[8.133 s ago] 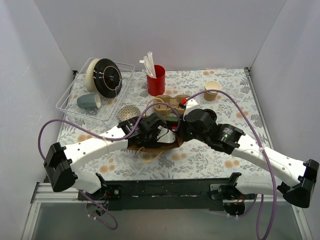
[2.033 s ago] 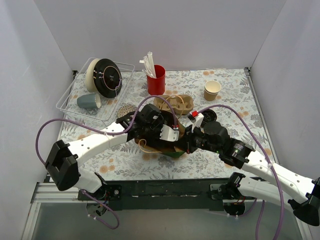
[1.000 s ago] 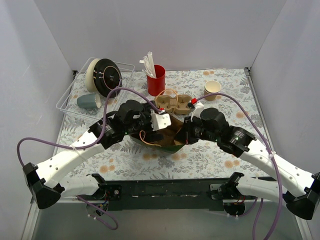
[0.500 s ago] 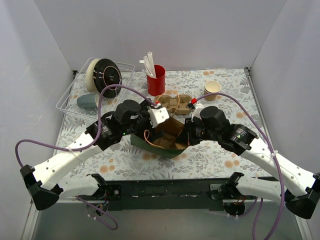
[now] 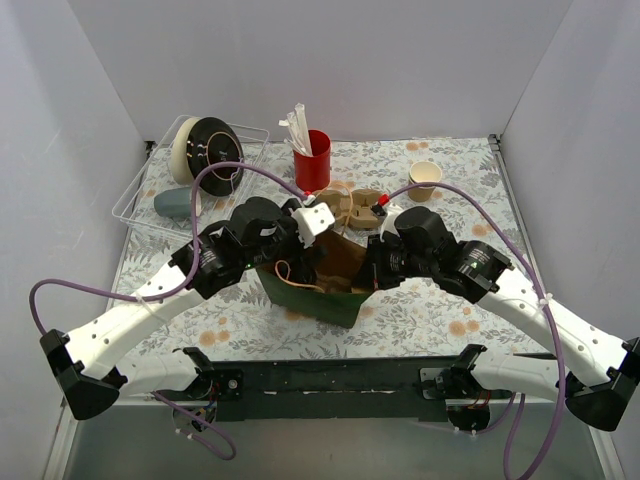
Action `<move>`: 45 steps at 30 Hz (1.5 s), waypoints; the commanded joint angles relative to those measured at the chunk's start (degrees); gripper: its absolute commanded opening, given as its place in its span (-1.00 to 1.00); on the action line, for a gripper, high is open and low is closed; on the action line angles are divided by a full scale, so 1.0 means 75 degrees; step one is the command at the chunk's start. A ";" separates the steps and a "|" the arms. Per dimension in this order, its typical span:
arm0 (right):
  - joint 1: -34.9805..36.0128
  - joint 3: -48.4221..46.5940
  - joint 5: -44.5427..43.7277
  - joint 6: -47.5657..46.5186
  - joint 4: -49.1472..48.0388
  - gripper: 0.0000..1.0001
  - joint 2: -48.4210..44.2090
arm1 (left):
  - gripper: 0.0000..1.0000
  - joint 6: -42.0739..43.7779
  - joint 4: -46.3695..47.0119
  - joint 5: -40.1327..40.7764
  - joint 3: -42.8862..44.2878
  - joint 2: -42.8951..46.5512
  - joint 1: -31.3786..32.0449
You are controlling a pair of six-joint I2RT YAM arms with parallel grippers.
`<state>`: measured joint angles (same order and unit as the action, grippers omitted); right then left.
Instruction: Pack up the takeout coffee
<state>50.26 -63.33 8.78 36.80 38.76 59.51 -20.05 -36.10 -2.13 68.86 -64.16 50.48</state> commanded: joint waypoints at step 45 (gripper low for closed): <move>-0.0057 -0.1528 -0.0970 -0.0055 0.1933 -0.12 0.0046 | 0.96 -0.2763 -0.0073 0.3869 0.1599 0.0656 -0.0027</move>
<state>50.19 -69.73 4.56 35.88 52.64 60.20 -34.96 -35.86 19.16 77.21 -59.48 50.43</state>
